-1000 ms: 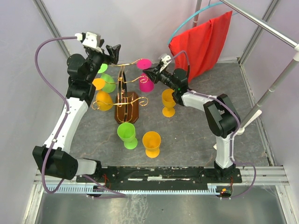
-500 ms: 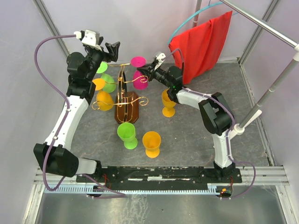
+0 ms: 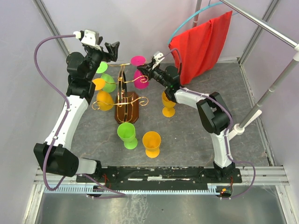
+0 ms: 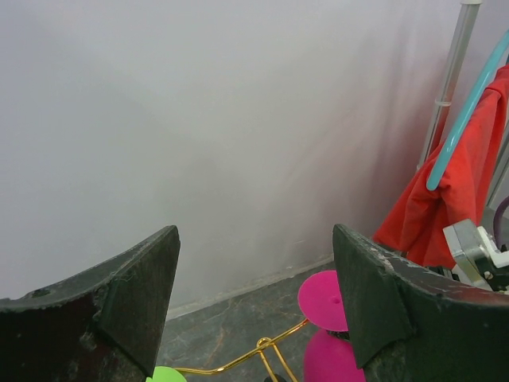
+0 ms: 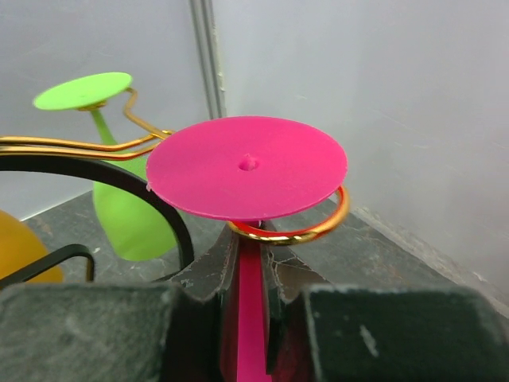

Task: Place the wine glass upside down on the wine glass rack

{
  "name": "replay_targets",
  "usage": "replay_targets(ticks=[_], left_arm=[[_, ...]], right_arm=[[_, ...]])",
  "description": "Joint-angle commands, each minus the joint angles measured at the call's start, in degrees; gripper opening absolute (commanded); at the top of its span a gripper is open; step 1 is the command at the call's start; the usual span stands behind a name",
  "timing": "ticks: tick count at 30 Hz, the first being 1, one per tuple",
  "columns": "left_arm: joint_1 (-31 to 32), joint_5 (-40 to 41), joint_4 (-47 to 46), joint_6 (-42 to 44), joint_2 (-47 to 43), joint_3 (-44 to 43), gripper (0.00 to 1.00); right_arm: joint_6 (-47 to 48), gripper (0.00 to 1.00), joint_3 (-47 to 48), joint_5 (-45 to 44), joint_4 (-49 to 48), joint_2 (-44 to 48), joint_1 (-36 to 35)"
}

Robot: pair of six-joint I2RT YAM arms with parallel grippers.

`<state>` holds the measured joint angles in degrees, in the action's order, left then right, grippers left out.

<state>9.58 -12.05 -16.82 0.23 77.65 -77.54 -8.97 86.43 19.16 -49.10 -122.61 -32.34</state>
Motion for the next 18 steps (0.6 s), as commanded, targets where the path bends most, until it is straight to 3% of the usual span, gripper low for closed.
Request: replay_targets(ticks=[1, 8, 18], left_arm=[[-0.56, 1.07, -2.69, -1.15, 0.05, -2.36, 0.84], [-0.74, 0.99, -3.13, -1.51, -0.17, -1.57, 0.84], [-0.82, 1.12, -3.37, -1.76, -0.82, -0.57, 0.84]], right_arm=[[2.80, 0.01, 3.21, -6.09, 0.24, 0.03, 0.17], [4.62, 0.01, 0.92, -11.50, 1.14, 1.68, 0.14], [5.03, 0.01, -7.74, -9.94, -1.76, 6.91, 0.54]])
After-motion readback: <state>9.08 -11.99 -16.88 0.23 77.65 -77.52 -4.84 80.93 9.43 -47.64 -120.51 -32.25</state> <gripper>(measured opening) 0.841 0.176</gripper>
